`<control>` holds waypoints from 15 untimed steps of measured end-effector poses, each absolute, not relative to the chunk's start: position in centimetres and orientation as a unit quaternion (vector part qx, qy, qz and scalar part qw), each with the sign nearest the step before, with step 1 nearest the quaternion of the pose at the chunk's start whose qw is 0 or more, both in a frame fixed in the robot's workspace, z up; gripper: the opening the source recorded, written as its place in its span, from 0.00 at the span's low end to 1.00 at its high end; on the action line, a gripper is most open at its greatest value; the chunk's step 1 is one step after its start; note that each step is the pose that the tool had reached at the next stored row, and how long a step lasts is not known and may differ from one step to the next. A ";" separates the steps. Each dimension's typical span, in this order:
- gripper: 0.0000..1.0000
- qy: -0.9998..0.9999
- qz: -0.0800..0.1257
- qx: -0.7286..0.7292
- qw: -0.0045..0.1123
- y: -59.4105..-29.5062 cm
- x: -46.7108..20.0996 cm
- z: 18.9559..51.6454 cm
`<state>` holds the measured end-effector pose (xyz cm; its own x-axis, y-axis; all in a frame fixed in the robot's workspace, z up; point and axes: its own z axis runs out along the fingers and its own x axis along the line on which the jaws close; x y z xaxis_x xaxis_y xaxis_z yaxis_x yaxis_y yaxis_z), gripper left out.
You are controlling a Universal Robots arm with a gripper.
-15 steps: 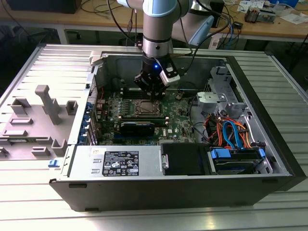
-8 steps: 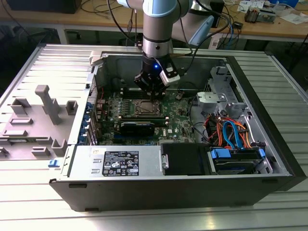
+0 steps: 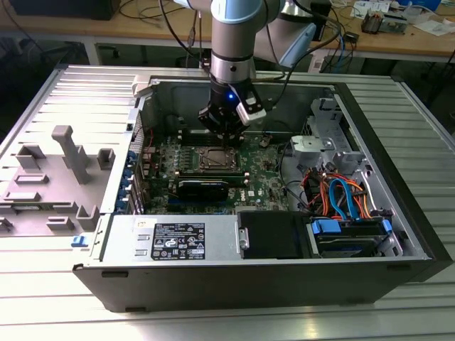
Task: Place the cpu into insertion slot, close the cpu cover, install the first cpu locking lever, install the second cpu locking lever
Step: 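Install the first cpu locking lever, then install the second cpu locking lever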
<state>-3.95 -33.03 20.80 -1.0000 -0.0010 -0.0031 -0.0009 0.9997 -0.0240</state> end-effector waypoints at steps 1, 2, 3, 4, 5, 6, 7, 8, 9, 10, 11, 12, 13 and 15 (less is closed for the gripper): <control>0.11 1.000 -0.012 -0.001 0.002 -33.0 -4.0 20.9; 0.11 1.000 -0.012 0.000 0.002 -33.0 -4.0 20.9; 0.11 1.000 -0.012 0.000 0.002 -33.0 -4.0 21.0; 0.11 1.000 -0.012 -0.001 0.002 -33.0 -4.0 21.0; 0.11 1.000 -0.012 -0.001 0.002 -33.0 -4.0 21.0; 0.11 1.000 -0.012 -0.001 0.002 -33.0 -4.0 21.0; 0.11 1.000 -0.012 -0.001 0.002 -33.0 -4.0 21.0; 0.11 1.000 -0.012 -0.001 0.002 -33.0 -4.0 21.0; 0.11 1.000 -0.012 -0.001 0.002 -33.0 -4.0 21.0; 0.11 1.000 -0.012 -0.001 0.002 -33.0 -4.0 21.0; 0.11 1.000 -0.012 -0.001 0.002 -33.0 -4.0 21.0; 0.11 1.000 -0.012 -0.001 0.002 -33.0 -4.0 21.0; 0.11 1.000 -0.012 -0.001 0.002 -33.0 -4.0 21.0; 0.11 1.000 -0.012 -0.001 0.002 -33.0 -4.0 21.0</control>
<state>-3.96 -33.03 21.05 -1.0000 -0.0011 -0.0030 -0.0010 0.9997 -0.0246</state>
